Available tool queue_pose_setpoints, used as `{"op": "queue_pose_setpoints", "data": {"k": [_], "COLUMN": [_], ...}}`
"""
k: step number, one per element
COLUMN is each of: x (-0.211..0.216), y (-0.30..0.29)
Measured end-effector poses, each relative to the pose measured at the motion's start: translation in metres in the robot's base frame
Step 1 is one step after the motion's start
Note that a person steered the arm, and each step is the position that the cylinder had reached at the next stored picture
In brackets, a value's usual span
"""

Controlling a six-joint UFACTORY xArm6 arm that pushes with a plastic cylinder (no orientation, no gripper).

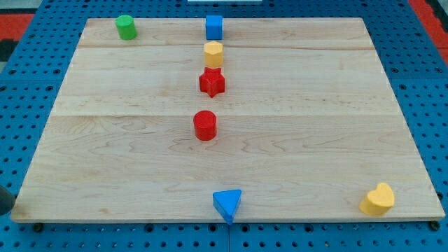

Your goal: Place the arm to the right side of the yellow heart

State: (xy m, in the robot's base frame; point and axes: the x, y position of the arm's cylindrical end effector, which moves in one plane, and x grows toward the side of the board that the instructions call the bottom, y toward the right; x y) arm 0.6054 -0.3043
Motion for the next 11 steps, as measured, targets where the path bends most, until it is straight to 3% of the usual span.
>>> {"op": "queue_pose_setpoints", "data": {"k": [1,2,4,5,6,7,8,11], "x": [-0.061,-0.107,-0.067,-0.092,-0.096,-0.094,-0.005,0.007], "y": [0.047,0.165,0.344,0.445,0.648,0.650,0.647,0.566]}}
